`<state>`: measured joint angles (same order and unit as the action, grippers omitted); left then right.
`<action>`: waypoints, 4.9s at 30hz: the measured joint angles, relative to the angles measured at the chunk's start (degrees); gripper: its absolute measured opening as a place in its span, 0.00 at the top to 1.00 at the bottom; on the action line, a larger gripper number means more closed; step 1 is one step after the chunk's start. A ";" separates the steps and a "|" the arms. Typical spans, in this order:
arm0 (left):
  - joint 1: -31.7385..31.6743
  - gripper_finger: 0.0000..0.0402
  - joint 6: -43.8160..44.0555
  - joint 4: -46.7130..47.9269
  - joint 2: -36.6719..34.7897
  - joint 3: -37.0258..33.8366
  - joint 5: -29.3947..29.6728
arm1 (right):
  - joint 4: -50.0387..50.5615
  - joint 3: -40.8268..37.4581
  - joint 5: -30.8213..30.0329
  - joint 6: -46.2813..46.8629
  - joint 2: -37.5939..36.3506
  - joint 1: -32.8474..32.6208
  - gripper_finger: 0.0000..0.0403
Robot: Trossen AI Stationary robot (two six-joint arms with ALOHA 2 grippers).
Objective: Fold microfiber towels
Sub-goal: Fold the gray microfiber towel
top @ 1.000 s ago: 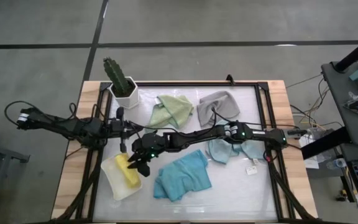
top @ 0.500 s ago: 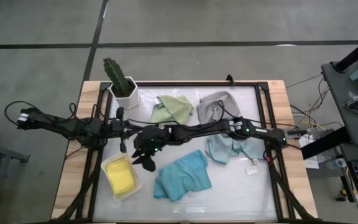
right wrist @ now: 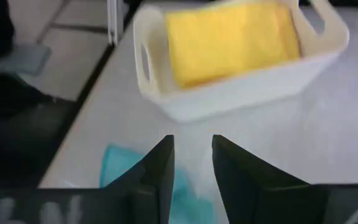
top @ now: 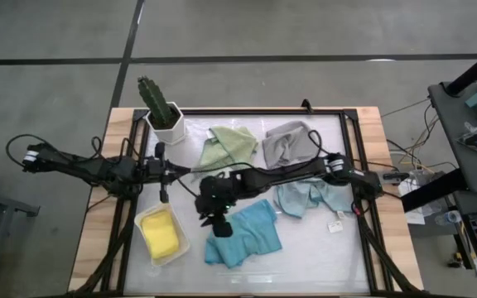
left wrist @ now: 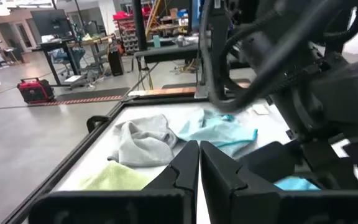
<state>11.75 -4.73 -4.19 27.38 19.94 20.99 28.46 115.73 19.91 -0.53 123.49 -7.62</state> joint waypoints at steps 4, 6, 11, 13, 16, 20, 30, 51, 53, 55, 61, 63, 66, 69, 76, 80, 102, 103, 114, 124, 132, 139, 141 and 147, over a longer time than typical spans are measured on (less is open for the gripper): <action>0.01 1.00 0.00 -0.41 0.34 0.00 0.00 | -6.54 -13.00 -7.28 -0.56 -8.28 -1.06 0.80; 0.00 1.00 0.02 -1.60 0.85 0.00 0.00 | -12.84 -20.50 -9.04 -1.28 -12.68 -1.19 0.82; 0.00 1.00 0.00 -5.98 3.25 0.00 0.02 | -28.93 -37.65 -9.54 -2.56 -22.39 -1.38 0.84; 0.00 1.00 -0.11 -7.99 4.70 0.00 0.02 | -33.98 -43.13 -9.49 -2.98 -25.53 -1.39 0.84; 0.02 1.00 -0.11 -11.06 7.49 0.02 0.02 | -40.10 -50.06 -9.57 -5.42 -29.39 -1.19 0.84; 0.06 1.00 3.32 -18.92 12.44 0.08 -0.81 | -48.62 -57.18 -9.60 -8.60 -33.65 -0.49 0.84; 4.21 1.00 25.72 -2.14 24.36 11.69 -9.90 | -53.46 -64.87 -9.57 -13.81 -41.60 2.73 0.84; 26.44 1.00 62.31 72.16 54.78 43.76 -35.29 | -53.20 -66.26 -9.43 -15.04 -41.71 5.16 0.85; 26.68 1.00 62.34 69.71 56.91 42.41 -35.24 | -53.01 -66.26 -9.43 -15.02 -41.71 5.16 0.85; 26.80 1.00 61.51 67.47 59.14 41.60 -35.26 | -52.82 -66.26 -9.43 -14.93 -41.71 5.16 0.85; 26.88 1.00 58.66 62.37 63.87 41.53 -35.02 | -52.75 -66.27 -9.42 -14.07 -41.69 5.16 0.85; 26.88 1.00 58.58 61.45 64.67 41.53 -33.62 | -52.75 -66.28 -9.41 -14.04 -41.69 5.16 0.85; 26.87 1.00 59.48 60.04 64.72 41.53 -27.67 | -52.73 -66.28 -9.41 -14.03 -41.69 5.16 0.85; 26.73 1.00 60.44 59.85 63.44 42.10 -25.85 | -52.73 -66.28 -9.41 -14.04 -41.68 5.16 0.85; 28.64 1.00 67.94 65.21 57.39 43.43 -33.18 | -52.71 -66.28 -9.41 -14.04 -41.67 5.16 0.85; 29.86 1.00 68.94 63.81 56.64 41.70 -33.54 | -52.70 -66.28 -9.41 -14.04 -41.67 5.16 0.85; 30.71 1.00 74.25 53.07 56.39 37.07 -32.51 | -52.42 -66.30 -9.41 -14.06 -41.67 5.16 0.85; 31.18 1.00 75.39 53.23 55.94 37.01 -32.52 | -52.39 -66.30 -9.41 -14.04 -41.67 5.16 0.85; 32.69 1.00 76.43 45.65 57.07 30.35 -30.02 | -52.36 -66.30 -9.41 -14.32 -41.63 5.16 0.85; 32.54 1.00 79.13 52.70 53.46 33.88 -35.20 | -52.34 -66.30 -9.41 -14.47 -41.63 5.16 0.85; 33.01 1.00 80.37 49.21 54.90 29.61 -32.49 | -52.04 -66.30 -9.43 -14.48 -41.63 5.16 0.85; 32.98 1.00 80.24 41.46 56.61 25.38 -32.50 | -51.81 -66.30 -9.43 -14.47 -41.63 5.16 0.85; 32.87 1.00 79.35 42.43 55.92 25.75 -32.52 | -51.73 -66.30 -9.43 -14.47 -41.63 5.16 0.85; 32.74 1.00 78.40 53.46 51.46 29.30 -32.22 | -51.73 -66.30 -9.44 -14.50 -41.63 5.16 0.85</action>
<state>44.49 73.67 49.27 78.84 49.25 -11.23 -23.28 49.43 10.47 -15.03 81.87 -2.46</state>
